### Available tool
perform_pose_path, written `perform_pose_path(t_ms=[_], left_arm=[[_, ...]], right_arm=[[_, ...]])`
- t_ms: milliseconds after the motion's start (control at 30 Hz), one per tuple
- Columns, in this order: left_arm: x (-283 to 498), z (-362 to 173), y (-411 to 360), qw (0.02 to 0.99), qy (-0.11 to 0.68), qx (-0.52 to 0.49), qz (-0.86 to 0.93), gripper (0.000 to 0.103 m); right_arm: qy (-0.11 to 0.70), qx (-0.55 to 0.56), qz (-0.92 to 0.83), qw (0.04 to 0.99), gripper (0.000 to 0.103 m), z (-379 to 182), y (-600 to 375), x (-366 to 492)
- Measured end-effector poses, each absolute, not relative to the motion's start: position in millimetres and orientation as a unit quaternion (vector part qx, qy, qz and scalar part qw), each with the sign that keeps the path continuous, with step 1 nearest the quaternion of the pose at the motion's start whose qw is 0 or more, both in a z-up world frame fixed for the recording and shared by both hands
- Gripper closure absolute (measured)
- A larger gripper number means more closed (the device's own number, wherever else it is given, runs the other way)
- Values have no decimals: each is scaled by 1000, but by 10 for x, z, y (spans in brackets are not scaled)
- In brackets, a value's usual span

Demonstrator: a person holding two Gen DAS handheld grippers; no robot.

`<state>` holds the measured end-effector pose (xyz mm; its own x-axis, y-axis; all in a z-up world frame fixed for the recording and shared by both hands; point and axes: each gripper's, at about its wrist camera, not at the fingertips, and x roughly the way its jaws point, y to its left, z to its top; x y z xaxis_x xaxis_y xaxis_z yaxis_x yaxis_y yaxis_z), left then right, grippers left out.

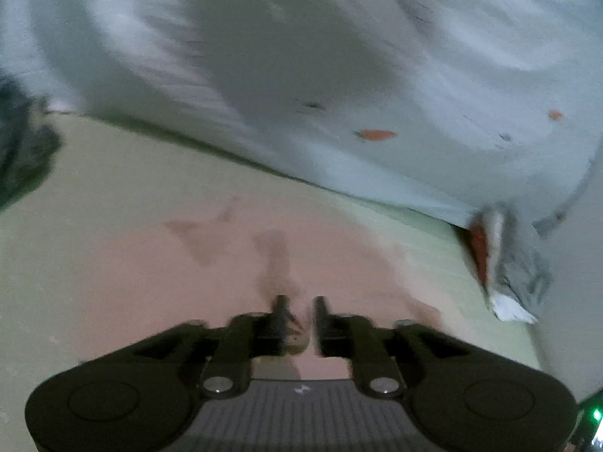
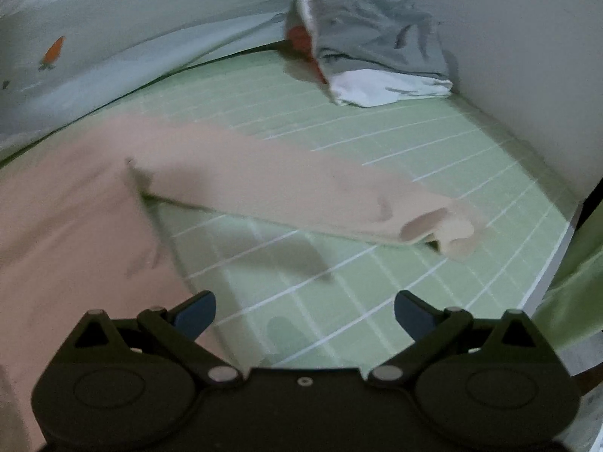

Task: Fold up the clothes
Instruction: 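Grasp the shirt hem with the right gripper and fold it toward the collar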

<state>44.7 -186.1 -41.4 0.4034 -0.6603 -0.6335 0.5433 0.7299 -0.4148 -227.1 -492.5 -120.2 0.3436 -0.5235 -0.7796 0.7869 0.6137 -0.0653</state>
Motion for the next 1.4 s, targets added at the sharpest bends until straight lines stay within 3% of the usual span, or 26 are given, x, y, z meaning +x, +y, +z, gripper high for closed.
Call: perform_pose_path(t_ms=[33, 67, 200, 367, 867, 1000, 1133, 1333, 1400], left_arm=[[420, -418, -1939, 837, 413, -57, -353, 13], [391, -425, -1996, 843, 414, -43, -341, 4], [377, -569, -1934, 868, 427, 2, -254, 3], [554, -796, -1618, 858, 480, -10, -182, 3], [919, -994, -891, 835, 494, 62, -235, 3], [1087, -1037, -769, 831, 495, 62, -246, 3], [1224, -1080, -718, 828, 499, 54, -250, 3], [1434, -1100, -741, 830, 497, 36, -252, 3], [1489, -1096, -750, 831, 497, 19, -247, 3]], right_arm=[[402, 163, -407, 804, 1, -1200, -4961, -2274], [401, 162, -405, 805, 1, -1197, -4996, -2278], [398, 160, -400, 810, 1, -1185, -5138, -2294], [395, 143, -366, 830, 0, -1183, -5070, -2105], [418, 132, -186, 879, 1, -1252, -3678, -761], [427, 128, -170, 879, 16, -1307, -3364, -541], [438, 104, -163, 878, 21, -1360, -3181, -361], [451, 82, -127, 880, 51, -1457, -3102, -196], [450, 89, -107, 882, 77, -1441, -3124, -160]])
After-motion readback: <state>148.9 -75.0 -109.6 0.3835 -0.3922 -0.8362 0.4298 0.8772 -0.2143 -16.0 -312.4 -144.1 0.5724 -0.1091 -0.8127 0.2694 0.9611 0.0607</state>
